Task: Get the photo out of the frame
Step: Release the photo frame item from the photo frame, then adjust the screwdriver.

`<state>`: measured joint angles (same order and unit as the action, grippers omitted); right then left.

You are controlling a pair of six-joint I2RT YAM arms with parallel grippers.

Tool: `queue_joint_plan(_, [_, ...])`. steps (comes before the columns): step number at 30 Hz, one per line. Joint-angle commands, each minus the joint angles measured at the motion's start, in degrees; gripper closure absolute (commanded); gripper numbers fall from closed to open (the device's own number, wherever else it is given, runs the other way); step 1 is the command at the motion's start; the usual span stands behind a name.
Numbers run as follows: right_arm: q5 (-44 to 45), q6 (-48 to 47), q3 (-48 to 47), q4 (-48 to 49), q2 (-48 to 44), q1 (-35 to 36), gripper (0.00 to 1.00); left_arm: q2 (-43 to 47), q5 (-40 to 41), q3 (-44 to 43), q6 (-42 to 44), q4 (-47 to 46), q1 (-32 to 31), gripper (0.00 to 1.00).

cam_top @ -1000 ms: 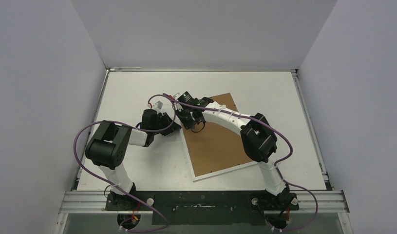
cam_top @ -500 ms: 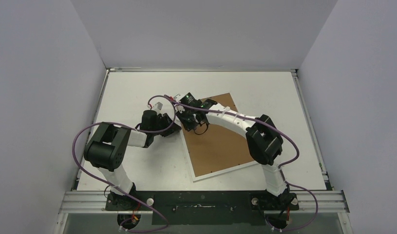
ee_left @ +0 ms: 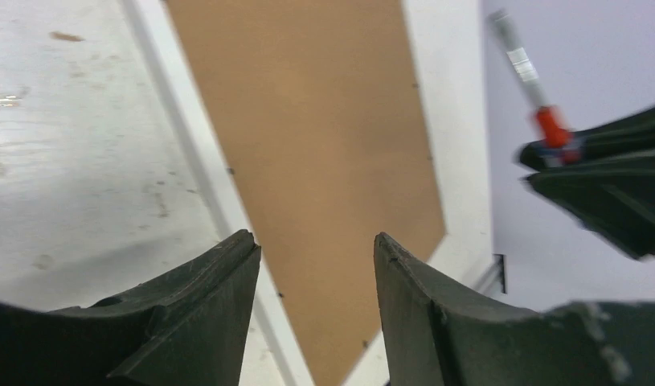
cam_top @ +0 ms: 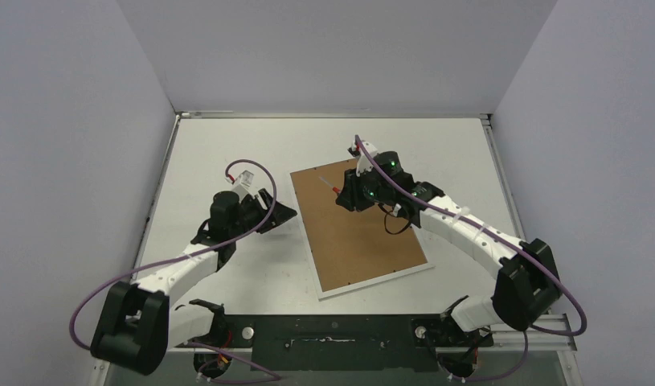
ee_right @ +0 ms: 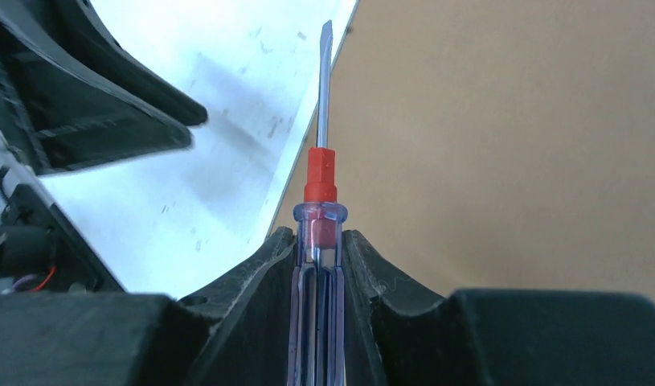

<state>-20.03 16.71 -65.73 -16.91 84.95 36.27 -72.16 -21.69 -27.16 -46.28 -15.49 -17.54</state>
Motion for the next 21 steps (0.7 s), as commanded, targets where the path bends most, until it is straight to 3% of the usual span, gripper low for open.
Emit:
queue_joint_plan(1, [-2.8,6.5,10.4,10.8,-11.3,0.2,1.00,12.9,-6.2,4.9,-8.7,-5.4,-0.4,0.45])
queue_joint_plan(5, [-4.9,12.1,18.7,19.2,-20.8,1.0,1.00,20.0,-5.8,9.1,-18.9,-14.9,-3.6,0.40])
queue_joint_plan(9, [-6.8,17.3,23.1,25.3,-26.6,4.1,1.00,21.1,-0.2,9.2,-20.6,-18.2,-10.6,0.37])
queue_joint_plan(15, [-0.6,16.6,22.7,23.0,-27.5,14.2,1.00,17.1,7.0,10.0,-23.8,-34.2,-17.6,0.27])
queue_joint_plan(21, [1.1,16.8,23.2,23.9,-27.9,17.1,1.00,21.0,10.0,8.4,-22.7,-31.1,-19.9,0.26])
